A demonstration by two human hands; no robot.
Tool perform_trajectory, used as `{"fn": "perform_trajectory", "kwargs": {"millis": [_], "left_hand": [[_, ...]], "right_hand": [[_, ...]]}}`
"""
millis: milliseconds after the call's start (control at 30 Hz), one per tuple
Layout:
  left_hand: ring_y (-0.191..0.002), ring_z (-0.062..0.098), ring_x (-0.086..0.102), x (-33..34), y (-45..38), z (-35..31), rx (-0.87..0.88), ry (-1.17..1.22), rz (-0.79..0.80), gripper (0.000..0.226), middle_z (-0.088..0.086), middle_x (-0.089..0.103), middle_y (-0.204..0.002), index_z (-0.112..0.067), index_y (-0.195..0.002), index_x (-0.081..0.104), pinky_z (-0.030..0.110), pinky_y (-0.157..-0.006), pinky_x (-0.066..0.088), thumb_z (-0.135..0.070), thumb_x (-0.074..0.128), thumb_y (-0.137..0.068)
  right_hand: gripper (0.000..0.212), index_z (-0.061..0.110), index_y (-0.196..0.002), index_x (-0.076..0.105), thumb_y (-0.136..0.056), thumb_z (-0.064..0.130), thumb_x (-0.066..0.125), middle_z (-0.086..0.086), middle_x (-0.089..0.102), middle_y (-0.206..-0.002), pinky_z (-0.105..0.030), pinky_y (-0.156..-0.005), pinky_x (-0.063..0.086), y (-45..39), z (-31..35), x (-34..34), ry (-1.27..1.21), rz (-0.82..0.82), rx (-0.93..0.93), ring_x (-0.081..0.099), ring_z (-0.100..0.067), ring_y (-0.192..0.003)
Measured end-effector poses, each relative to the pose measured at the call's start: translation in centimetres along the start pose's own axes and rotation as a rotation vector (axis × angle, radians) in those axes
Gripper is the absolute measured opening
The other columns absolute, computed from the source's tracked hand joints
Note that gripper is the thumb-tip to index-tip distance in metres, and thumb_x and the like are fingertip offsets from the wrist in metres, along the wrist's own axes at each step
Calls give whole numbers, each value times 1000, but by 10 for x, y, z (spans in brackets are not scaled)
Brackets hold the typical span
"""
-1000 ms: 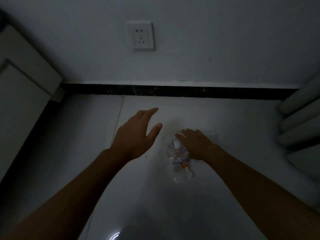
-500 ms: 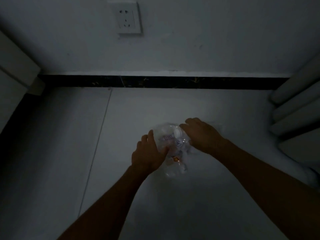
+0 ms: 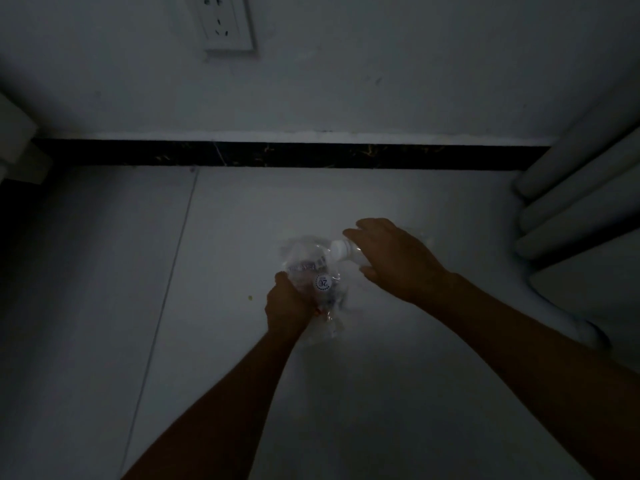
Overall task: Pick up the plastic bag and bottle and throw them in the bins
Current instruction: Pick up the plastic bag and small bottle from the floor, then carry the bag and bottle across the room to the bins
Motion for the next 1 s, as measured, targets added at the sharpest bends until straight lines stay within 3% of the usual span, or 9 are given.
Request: {"fn": "perform_trajectory", "kwargs": {"millis": [67,167,333,467,600,700,767,933,1000], "left_hand": [[-101,35,62,-14,1,-9,63,-18,-32,44,17,65,-112,-12,-117,51,35,-79,47,-24,71,-80],[-97,30,64,-41,5,-35,191,-63,-76,46,14,68,-110,-14,-126,50,33,-77,49,-17,67,-84],[-81,19,66,-103,23,-100,441,-115,-140,26,3,70,-96,-19,-110,59,33,-71,54,-18,66,-85],[-61,0,55,-166,47,-158,560,-126,-212,16,-9,63,-84,-23,-102,59,14,-52,42,-23,65,-87],[-73,7,59,-232,85,-217,644,-122,-253,19,-5,66,-91,-23,-104,59,23,-60,46,-20,64,-87],[-62,1,58,-289,124,-266,674,-104,-252,20,-3,64,-93,-21,-109,59,11,-46,41,-22,63,-89],[-54,-2,53,-330,157,-300,703,-97,-256,21,-3,61,-91,-18,-111,59,8,-47,40,-23,62,-91],[-66,11,54,-454,249,-399,830,-141,-378,27,-3,65,-93,-22,-114,56,26,-60,37,-31,61,-89],[-68,12,55,-509,288,-445,858,-134,-418,29,-4,66,-93,-23,-115,56,26,-61,37,-30,63,-88]], "right_hand": [[63,3,-129,49,-71,6,73,-24,52,-130,-52,-90,48,-2,2,-8,-26,-29,22,49,-40,-117],[65,3,-133,46,-73,6,72,-24,50,-133,-52,-94,46,-6,5,-22,-43,-56,35,47,-40,-121],[66,10,-135,42,-75,19,69,-17,49,-135,-45,-92,47,-13,12,-73,-28,-130,69,46,-34,-122],[63,9,-129,47,-71,19,69,-16,56,-126,-46,-86,52,-16,26,-141,-14,-220,73,52,-35,-114],[63,9,-129,47,-71,21,68,-15,57,-123,-46,-88,51,-18,46,-230,12,-278,78,53,-34,-111],[63,9,-130,47,-72,22,68,-13,58,-122,-44,-85,52,-21,69,-309,11,-295,83,54,-31,-108],[64,10,-131,47,-72,23,68,-13,58,-122,-41,-85,51,-22,86,-366,22,-314,82,54,-31,-108],[66,11,-131,48,-72,31,70,-11,61,-120,-40,-83,53,-20,138,-536,53,-360,46,56,-29,-105],[67,12,-131,48,-72,32,71,-11,61,-120,-43,-84,53,-20,160,-611,62,-376,30,57,-30,-105]]}}
Point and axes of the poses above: each hand's wrist, its own y-axis away from the middle knuckle, its own x-axis out of the palm, z = x × y, the point moved 7 cm from there along -y, towards the middle knuckle
